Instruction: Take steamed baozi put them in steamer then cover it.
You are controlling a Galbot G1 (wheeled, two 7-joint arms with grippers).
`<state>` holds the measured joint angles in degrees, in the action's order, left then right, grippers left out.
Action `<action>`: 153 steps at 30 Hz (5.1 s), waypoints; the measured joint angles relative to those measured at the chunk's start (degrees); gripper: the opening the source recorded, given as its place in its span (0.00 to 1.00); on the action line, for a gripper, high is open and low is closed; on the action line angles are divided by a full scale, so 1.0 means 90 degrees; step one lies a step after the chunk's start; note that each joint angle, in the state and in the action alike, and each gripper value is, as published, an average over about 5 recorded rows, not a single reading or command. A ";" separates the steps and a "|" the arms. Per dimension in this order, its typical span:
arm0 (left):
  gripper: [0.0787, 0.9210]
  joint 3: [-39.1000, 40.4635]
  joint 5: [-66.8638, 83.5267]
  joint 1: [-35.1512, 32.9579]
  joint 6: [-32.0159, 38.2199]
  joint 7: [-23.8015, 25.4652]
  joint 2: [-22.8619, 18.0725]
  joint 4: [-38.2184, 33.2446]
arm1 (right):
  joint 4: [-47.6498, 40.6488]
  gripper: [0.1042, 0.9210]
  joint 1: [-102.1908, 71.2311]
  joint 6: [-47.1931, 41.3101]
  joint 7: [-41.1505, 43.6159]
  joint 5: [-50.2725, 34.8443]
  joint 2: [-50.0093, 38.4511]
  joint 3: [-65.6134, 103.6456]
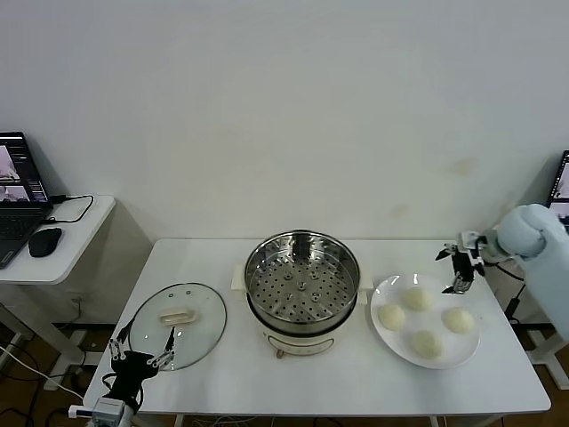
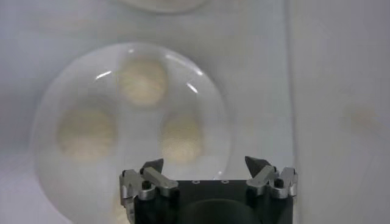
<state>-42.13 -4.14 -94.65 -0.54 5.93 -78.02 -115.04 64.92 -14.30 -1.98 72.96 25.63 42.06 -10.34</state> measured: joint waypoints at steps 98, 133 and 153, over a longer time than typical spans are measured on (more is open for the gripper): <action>0.88 0.0052 0.0005 -0.0056 0.0184 -0.0287 -0.0108 0.0169 | -0.1759 0.58 0.3805 0.0348 0.0892 -0.2086 0.2310 -0.2541; 0.88 -0.0045 -0.0133 -0.0459 0.0238 -0.0386 -0.0360 0.0045 | -0.0675 0.58 0.3642 0.5169 -0.0074 -0.0151 0.3366 -0.3799; 0.88 0.0020 -0.0113 -0.0358 0.0223 -0.0366 -0.0374 0.0213 | -0.1674 0.59 0.3060 0.5434 -0.0806 0.0608 0.3864 -0.3614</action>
<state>-41.96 -5.15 -97.87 1.47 2.63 -81.38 -113.12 49.85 13.24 46.93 65.71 31.10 76.83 -42.87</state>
